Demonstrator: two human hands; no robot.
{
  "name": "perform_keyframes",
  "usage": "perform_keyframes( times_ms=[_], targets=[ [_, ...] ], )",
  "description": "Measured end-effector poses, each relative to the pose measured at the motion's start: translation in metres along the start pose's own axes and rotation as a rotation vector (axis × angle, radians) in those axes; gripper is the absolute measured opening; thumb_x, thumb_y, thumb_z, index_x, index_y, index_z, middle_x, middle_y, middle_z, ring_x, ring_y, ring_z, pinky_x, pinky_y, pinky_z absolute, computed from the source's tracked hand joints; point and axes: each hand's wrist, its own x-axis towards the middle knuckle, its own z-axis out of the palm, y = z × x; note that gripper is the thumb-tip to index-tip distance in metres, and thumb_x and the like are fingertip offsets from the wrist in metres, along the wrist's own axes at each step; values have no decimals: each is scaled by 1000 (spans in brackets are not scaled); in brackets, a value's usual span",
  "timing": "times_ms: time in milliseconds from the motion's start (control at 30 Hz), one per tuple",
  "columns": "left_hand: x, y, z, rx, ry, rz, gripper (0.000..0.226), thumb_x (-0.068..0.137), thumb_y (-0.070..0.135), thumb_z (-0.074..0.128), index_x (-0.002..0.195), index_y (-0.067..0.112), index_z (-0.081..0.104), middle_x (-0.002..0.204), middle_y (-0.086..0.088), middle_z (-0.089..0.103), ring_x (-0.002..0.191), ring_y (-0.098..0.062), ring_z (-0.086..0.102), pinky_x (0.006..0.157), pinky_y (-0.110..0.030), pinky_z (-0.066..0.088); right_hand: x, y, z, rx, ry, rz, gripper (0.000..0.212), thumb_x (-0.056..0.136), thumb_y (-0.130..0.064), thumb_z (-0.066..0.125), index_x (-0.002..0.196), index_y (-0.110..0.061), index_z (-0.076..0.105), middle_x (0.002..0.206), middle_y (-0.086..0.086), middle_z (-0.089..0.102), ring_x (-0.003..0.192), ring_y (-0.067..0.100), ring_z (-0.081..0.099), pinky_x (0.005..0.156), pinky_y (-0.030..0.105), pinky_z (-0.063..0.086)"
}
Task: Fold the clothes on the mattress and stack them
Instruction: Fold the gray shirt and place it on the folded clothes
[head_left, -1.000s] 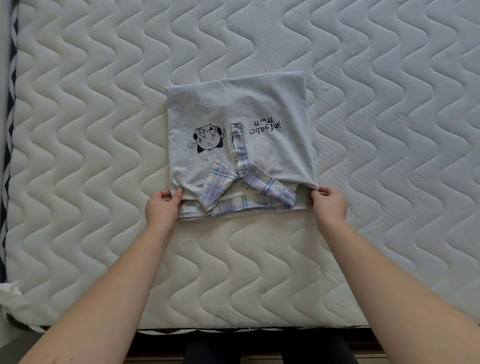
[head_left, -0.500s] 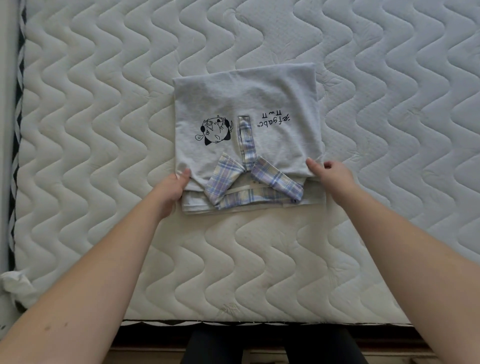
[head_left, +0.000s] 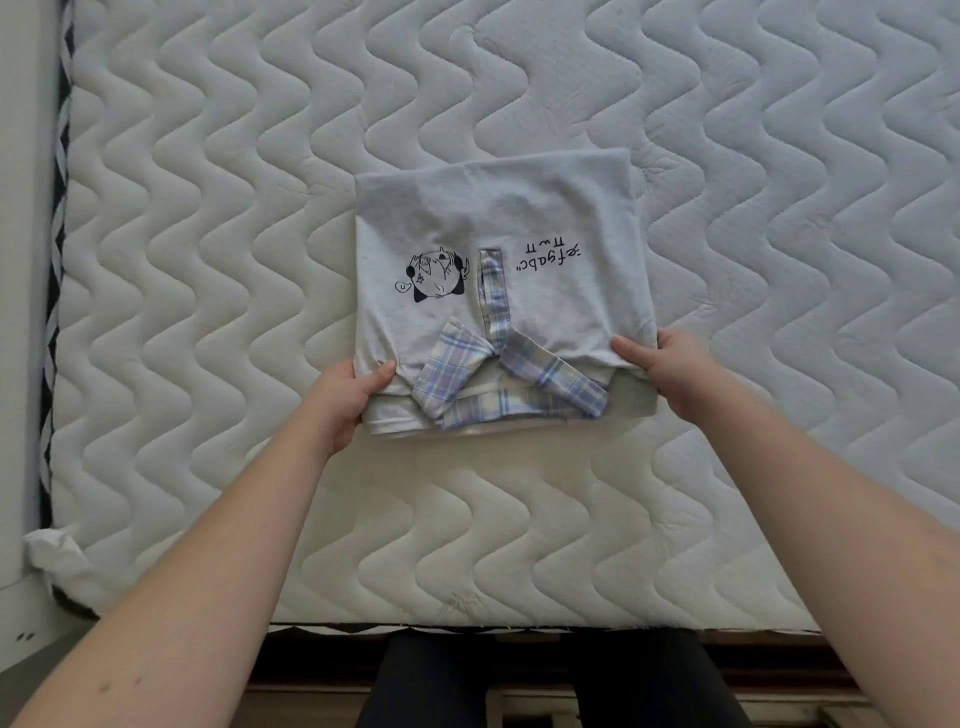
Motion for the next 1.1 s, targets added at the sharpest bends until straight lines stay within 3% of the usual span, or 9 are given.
perform_keyframes(
  times_ms=[267,433,700,833,933,1100],
  targets=[
    [-106,41,9,-55,-46,177,13,93,6,60,101,11,68,87,0,76,79,-12,72,67,-23,57,-119,-24,-36,95,85,-78,22,87,-27,72,106,-19,69,95,-3,75,84,12,71,74,26,55],
    [-168,77,31,-61,-90,261,18,92,11,62,108,8,68,97,-9,75,87,-20,72,73,-30,58,-202,-43,-70,155,144,-169,11,90,-30,66,97,-22,68,88,-9,76,79,5,71,64,17,56],
    [-250,115,69,103,-205,349,29,88,21,65,111,4,68,105,-18,72,97,-30,70,77,-34,59,-291,-38,-124,232,229,-254,17,90,-34,67,99,-21,72,96,1,76,91,19,71,74,31,56],
    [-282,125,92,191,-159,408,30,83,28,70,107,10,70,101,-12,74,98,-30,70,83,-40,56,-315,-35,-153,257,232,-316,14,89,-34,68,97,-25,75,96,3,76,90,20,72,72,30,54],
    [-306,132,117,208,-118,475,35,75,36,74,104,17,71,98,-7,75,93,-24,72,78,-36,57,-330,-32,-177,270,249,-355,10,89,-33,68,96,-31,75,96,1,76,89,18,72,71,26,56],
    [-339,141,163,223,-123,588,18,76,29,77,94,23,74,92,-4,76,85,-17,73,64,-24,57,-357,-28,-219,311,276,-387,18,86,-33,72,101,-23,75,99,3,76,93,20,71,77,31,58]
  ],
)
